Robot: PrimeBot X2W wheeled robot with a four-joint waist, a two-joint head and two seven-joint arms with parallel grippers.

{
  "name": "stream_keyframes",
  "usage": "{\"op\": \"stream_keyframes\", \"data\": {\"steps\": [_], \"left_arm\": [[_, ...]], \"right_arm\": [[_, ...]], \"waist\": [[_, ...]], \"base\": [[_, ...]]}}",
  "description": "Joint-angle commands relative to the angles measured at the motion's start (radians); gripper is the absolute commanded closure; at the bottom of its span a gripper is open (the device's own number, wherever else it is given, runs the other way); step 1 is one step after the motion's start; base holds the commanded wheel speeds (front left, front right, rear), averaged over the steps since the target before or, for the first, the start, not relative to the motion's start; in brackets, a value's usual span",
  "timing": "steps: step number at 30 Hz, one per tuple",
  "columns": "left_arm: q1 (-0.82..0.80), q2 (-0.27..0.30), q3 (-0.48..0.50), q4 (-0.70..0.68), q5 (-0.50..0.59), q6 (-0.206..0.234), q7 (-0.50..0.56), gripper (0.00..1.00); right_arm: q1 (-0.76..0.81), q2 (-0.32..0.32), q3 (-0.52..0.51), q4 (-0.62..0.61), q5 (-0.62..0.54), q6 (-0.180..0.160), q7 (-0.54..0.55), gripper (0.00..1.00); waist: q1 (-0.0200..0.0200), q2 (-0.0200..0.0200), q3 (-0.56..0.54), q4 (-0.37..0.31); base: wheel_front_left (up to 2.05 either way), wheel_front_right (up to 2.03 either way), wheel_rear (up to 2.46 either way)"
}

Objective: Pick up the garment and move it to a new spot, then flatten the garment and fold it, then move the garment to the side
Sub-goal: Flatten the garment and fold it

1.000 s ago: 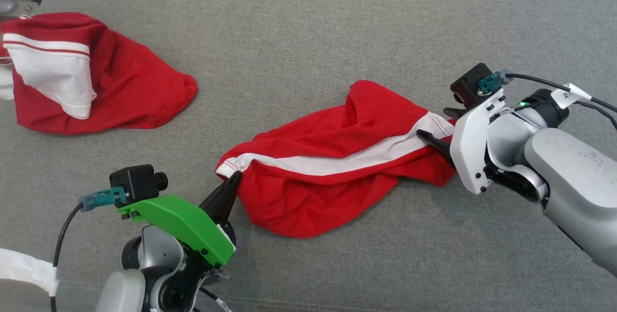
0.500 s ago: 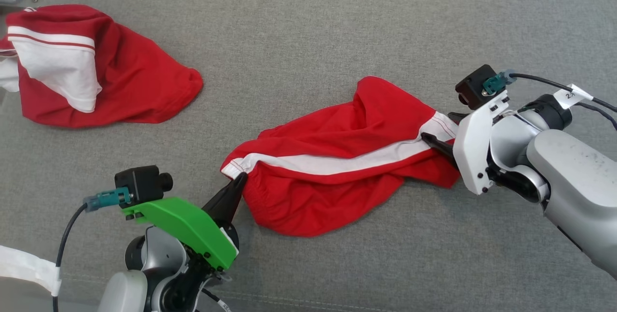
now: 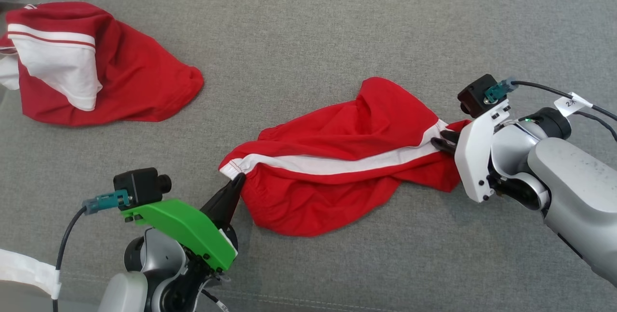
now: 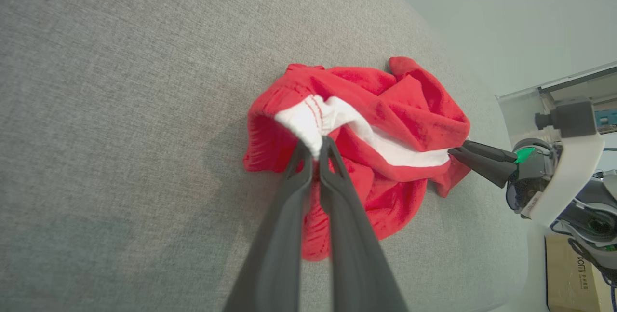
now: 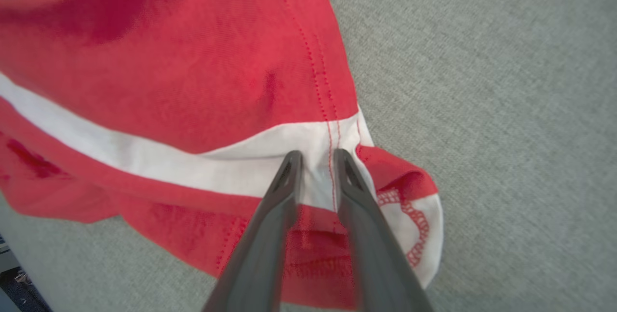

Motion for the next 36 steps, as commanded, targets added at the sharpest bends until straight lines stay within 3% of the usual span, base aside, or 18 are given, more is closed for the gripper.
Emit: {"op": "stream_keyframes", "data": {"steps": [1, 2, 3, 17, 24, 28, 36], "left_arm": [[0.002, 0.009, 0.0, 0.003, 0.002, -0.008, -0.008, 1.0], [0.003, 0.009, 0.001, 0.005, 0.003, -0.009, -0.008, 1.0], [0.003, 0.01, 0.001, 0.006, 0.003, -0.01, -0.011, 1.0], [0.05, 0.021, 0.041, -0.032, -0.015, 0.007, -0.045, 1.0], [0.082, 0.024, 0.05, -0.074, -0.011, 0.009, -0.062, 1.0], [0.097, 0.031, 0.046, -0.103, -0.005, -0.002, -0.069, 1.0], [0.109, 0.041, 0.037, -0.27, -0.022, -0.004, -0.049, 1.0]], "right_arm": [[0.017, -0.005, -0.003, 0.003, 0.007, -0.001, 0.002, 0.76], [0.018, -0.005, -0.006, 0.004, 0.011, -0.001, 0.002, 0.93], [0.019, -0.004, -0.007, 0.003, 0.012, -0.001, 0.001, 1.0], [0.092, -0.043, -0.091, -0.121, 0.03, -0.001, -0.071, 1.0], [0.175, -0.064, -0.183, -0.213, 0.019, -0.001, -0.104, 1.0], [0.221, -0.068, -0.245, -0.257, 0.014, -0.001, -0.119, 1.0], [0.363, -0.046, -0.485, -0.45, 0.038, -0.001, -0.141, 1.0]], "waist": [[0.0, 0.0, -0.001, -0.003], [0.0, 0.0, -0.002, -0.005], [0.0, 0.0, -0.003, -0.007], [0.0, 0.0, -0.046, -0.038], [0.0, 0.0, -0.06, -0.057], [0.0, 0.0, -0.068, -0.067], [0.0, 0.0, -0.108, -0.106]], "base": [[0.0, 0.0, 0.0], [0.0, 0.0, 0.0], [0.0, 0.0, 0.0], [0.0, 0.0, 0.0], [0.0, 0.0, 0.0], [0.0, 0.0, 0.0], [0.0, 0.0, 0.0]]}}
